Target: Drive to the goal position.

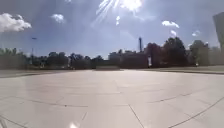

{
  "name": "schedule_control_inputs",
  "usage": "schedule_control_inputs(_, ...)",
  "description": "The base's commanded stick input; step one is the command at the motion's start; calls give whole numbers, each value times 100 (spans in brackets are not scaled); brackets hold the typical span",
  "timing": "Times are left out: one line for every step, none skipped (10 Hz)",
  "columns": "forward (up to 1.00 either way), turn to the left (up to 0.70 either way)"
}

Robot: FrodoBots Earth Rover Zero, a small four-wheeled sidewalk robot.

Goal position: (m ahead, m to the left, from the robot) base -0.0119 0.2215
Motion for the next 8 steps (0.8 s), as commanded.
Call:
schedule_control_inputs(4,0)
schedule_control_inputs(4,0)
schedule_control_inputs(4,0)
schedule_control_inputs(5,0)
schedule_control_inputs(4,0)
schedule_control_inputs(5,0)
schedule_control_inputs(5,0)
schedule_control_inputs(5,0)
